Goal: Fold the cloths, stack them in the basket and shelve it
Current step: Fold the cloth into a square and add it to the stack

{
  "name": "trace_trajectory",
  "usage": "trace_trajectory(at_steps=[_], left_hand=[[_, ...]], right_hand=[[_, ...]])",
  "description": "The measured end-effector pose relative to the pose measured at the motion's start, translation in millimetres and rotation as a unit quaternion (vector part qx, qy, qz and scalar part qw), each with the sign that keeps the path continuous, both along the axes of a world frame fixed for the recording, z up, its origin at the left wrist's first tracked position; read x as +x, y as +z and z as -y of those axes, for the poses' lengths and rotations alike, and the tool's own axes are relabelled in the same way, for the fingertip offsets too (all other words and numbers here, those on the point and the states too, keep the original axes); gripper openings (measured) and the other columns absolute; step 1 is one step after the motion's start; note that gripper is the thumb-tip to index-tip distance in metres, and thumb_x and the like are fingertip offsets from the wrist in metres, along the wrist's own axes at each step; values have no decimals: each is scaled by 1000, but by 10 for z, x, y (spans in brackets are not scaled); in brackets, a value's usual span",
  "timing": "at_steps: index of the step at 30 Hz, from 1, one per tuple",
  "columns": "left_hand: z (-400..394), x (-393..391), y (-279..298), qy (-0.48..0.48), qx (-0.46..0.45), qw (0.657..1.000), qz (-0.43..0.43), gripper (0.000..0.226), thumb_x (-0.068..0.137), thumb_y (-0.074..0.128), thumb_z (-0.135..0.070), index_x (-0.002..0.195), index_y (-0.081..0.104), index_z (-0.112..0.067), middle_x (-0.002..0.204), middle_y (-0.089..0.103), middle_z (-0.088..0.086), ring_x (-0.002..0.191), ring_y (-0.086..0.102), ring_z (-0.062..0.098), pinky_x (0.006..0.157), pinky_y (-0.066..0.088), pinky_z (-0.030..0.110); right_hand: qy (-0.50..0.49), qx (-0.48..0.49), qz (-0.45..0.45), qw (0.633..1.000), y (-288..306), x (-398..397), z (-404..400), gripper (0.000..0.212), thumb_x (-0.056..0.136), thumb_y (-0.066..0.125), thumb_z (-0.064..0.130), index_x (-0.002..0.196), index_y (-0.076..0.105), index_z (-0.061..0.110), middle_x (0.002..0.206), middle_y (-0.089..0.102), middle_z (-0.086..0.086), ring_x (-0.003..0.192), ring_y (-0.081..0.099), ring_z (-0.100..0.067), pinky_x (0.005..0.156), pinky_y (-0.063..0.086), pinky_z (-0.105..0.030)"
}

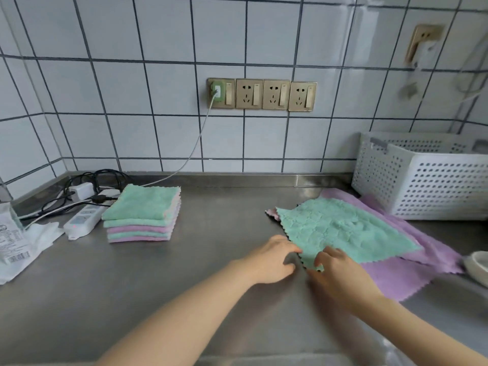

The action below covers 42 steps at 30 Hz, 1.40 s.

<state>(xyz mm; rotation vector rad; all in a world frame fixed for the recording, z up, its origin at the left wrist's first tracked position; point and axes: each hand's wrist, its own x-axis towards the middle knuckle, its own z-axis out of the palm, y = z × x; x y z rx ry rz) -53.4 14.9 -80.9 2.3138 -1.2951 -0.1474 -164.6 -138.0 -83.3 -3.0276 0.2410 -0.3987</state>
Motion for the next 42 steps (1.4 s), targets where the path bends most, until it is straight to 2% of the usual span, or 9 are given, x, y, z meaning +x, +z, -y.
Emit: trace_trajectory(at_steps=[5,12,17,21,24,29,34,36,42], left_hand=[[240,41,-94,-26,12,999,14,27,82,54,-12,108,63,-14,105,63,3,123,39,22,107,32,31],[324,82,-108,-6,-11,1000,-6,18,78,56,-17,95,63,-18,93,61,-1,104,48,19,97,41,36],[429,72,20,31,-105,993,-34,18,76,55,-27,62,47,-19,61,46,-3,63,44,14,59,39,31],[487,115,202,117,-169,978,-18,27,79,51,-32,57,51,-17,59,54,-2,62,55,19,59,46,36],[414,95,315,171,-195,965,-30,38,84,52,-32,51,43,-15,51,43,7,57,42,31,49,30,33],[13,63,464,196,-243,948,-55,23,86,58,-31,94,73,-15,91,73,6,80,64,17,67,42,28],[-599,234,548,218,-282,934,-23,11,77,72,-11,86,75,-17,79,73,-3,76,64,8,68,48,28],[-881,267,636,209,-294,933,-25,28,76,67,2,83,72,-24,75,70,-13,72,62,0,71,49,27],[-1680,118,952,183,-248,951,0,27,81,71,-9,75,68,-36,79,69,-28,75,60,-10,74,42,7]], right_hand=[[26,-49,51,997,-139,58,78,35,50,92,29,61,60,17,62,55,4,56,60,-19,35,43,-29],[30,-96,65,993,-123,175,89,35,47,89,11,65,60,17,61,51,2,51,56,-22,29,34,-27],[36,-73,131,988,273,125,51,36,55,84,5,75,57,17,72,51,1,48,55,-23,32,23,-24],[43,1,228,973,696,20,-16,21,79,70,11,95,57,15,82,61,-4,55,59,-34,42,46,-37],[71,100,283,951,955,-15,-56,14,92,53,11,105,52,16,79,65,-5,69,61,-31,57,50,-41],[125,130,352,918,1235,-137,-163,14,98,45,11,109,53,13,100,68,-2,84,66,-23,70,52,-36],[131,106,372,913,1333,-158,-184,22,89,53,-5,106,58,8,102,63,-2,88,58,-10,77,51,-27],[118,102,367,917,1336,-148,-178,28,83,55,-12,104,60,5,102,63,-4,85,50,1,77,47,-20],[91,125,337,929,1374,-206,-297,35,70,68,-15,98,68,6,92,68,-3,80,63,-20,74,57,-36]])
